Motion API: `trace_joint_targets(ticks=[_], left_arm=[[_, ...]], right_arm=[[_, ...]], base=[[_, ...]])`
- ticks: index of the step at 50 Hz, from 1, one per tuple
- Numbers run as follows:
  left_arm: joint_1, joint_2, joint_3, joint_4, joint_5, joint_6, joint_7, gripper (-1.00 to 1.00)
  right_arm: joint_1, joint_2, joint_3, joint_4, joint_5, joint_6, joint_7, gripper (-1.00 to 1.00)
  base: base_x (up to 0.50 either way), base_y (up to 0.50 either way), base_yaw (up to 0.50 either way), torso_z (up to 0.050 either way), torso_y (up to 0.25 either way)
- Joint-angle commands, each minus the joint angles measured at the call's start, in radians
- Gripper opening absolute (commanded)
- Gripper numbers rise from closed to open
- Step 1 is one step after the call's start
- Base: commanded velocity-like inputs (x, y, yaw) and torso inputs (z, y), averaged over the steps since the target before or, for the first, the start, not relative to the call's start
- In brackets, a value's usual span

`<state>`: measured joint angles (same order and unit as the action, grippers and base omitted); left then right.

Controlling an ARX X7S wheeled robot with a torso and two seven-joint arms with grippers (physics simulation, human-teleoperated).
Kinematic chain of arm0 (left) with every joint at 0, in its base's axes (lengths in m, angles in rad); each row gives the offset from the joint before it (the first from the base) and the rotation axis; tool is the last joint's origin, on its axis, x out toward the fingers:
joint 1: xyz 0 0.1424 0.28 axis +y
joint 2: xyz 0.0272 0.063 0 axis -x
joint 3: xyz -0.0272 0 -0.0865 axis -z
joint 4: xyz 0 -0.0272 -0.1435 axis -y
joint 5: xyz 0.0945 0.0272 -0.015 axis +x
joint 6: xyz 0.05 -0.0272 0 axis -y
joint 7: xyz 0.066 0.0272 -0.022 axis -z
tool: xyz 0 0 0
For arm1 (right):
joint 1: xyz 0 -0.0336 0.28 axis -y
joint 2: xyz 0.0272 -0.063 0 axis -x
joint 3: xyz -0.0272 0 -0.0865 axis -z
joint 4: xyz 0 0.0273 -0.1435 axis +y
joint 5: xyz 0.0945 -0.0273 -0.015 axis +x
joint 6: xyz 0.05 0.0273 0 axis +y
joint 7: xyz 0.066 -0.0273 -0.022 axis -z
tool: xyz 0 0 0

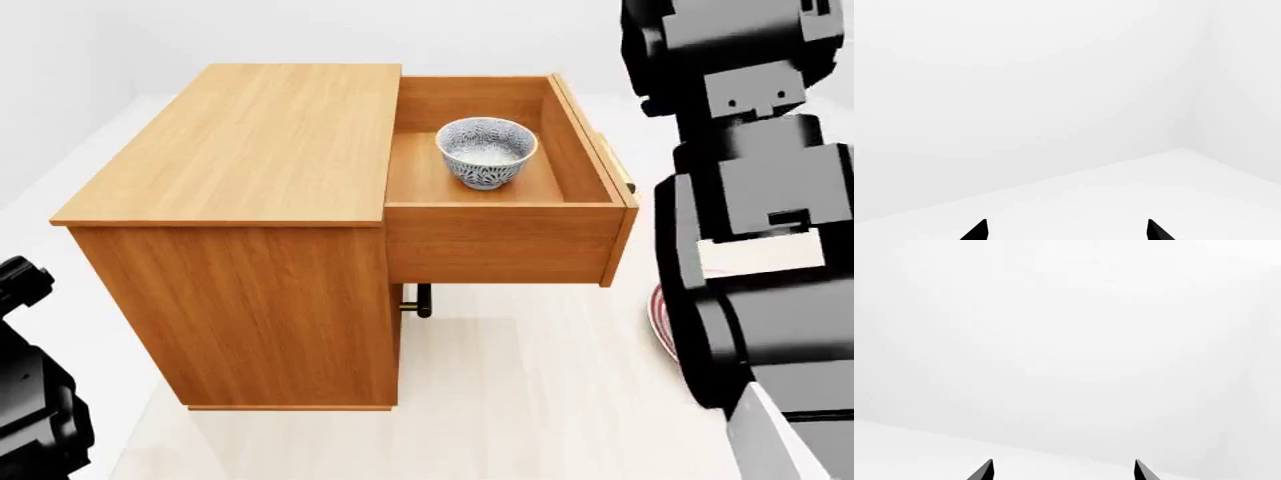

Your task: Open the top drawer of the cabinet and put the bowl in it.

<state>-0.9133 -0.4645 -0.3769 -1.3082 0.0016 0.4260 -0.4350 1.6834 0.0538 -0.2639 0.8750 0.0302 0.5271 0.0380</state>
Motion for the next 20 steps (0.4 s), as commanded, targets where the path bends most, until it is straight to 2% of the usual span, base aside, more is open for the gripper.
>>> trace_joint_targets(ticks=[1,5,9,16,20], left_arm=[[-0.01,0.0,0.003,0.001,-0.001,-0.002,0.006,1.0],[-0.016,-0.001,0.004,0.001,-0.001,-0.002,0.008,1.0],[-0.025,-0.003,0.007,0.001,0.002,-0.001,0.008,1.0],[-0.033,-0.005,0.007,0.002,0.001,0.001,0.008,1.0],[-0.034,-0.008,0.006,0.004,-0.001,0.003,0.011,1.0]], right_arm=[[-0.295,0.093,0.038,-0.936,0.019,0.392,0.078,1.0],[-0.466,0.117,0.059,-1.262,0.036,0.484,0.093,1.0],[-0.621,0.137,0.042,-1.469,0.025,0.491,0.122,1.0],[-0.824,0.14,0.035,-1.621,0.008,0.419,0.176,1.0],[-0.98,0.141,0.02,-1.655,-0.017,0.294,0.226,1.0]], base=[[0.0,0.0,0.0,0.0,0.0],[0.0,0.0,0.0,0.0,0.0],[0.0,0.0,0.0,0.0,0.0],[0.0,0.0,0.0,0.0,0.0],[0.0,0.0,0.0,0.0,0.0]])
